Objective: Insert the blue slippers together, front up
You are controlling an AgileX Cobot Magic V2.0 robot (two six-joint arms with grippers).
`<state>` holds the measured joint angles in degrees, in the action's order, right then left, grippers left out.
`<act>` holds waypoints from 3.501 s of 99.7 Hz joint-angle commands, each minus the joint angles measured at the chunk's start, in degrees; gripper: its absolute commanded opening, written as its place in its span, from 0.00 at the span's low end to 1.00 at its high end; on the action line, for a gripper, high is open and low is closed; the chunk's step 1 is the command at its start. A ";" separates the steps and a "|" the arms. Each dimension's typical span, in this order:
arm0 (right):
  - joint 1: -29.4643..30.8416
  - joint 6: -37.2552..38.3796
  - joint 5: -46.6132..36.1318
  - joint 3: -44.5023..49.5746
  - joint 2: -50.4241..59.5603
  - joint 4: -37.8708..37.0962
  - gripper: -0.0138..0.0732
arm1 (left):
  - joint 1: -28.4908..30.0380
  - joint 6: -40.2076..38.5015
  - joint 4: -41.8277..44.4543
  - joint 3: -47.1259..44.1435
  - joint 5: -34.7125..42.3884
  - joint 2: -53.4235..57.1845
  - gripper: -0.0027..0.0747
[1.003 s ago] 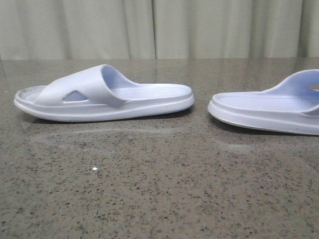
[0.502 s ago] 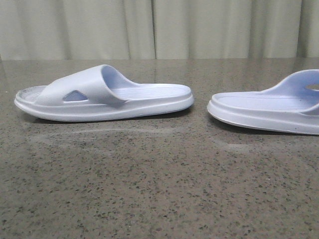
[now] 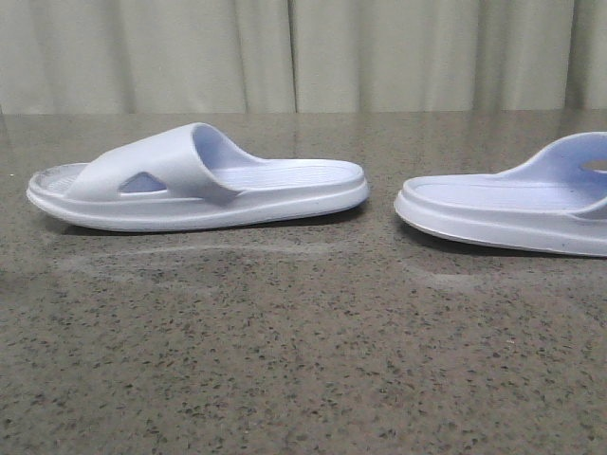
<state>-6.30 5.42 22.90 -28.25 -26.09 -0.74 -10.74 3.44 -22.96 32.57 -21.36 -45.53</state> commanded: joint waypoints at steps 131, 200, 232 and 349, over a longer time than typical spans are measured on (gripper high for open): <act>0.03 -0.25 -7.32 -2.05 -0.64 0.29 0.59 | -0.82 -0.45 -29.69 2.53 8.77 -23.97 0.66; 0.03 -0.25 -8.86 -2.05 -0.64 0.29 0.59 | -8.87 -0.26 -32.05 9.72 9.17 -33.61 0.54; 0.03 -0.25 -8.86 -2.05 -0.64 0.29 0.59 | -8.87 -0.26 -32.05 9.72 9.17 -33.61 0.06; 18.50 11.12 1.48 -2.05 -3.41 0.13 0.58 | 1.54 0.27 -35.19 9.72 -3.70 -5.88 0.06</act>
<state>11.74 14.66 27.34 -28.29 -27.33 0.00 -9.49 3.61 -55.13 40.88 -25.90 -52.17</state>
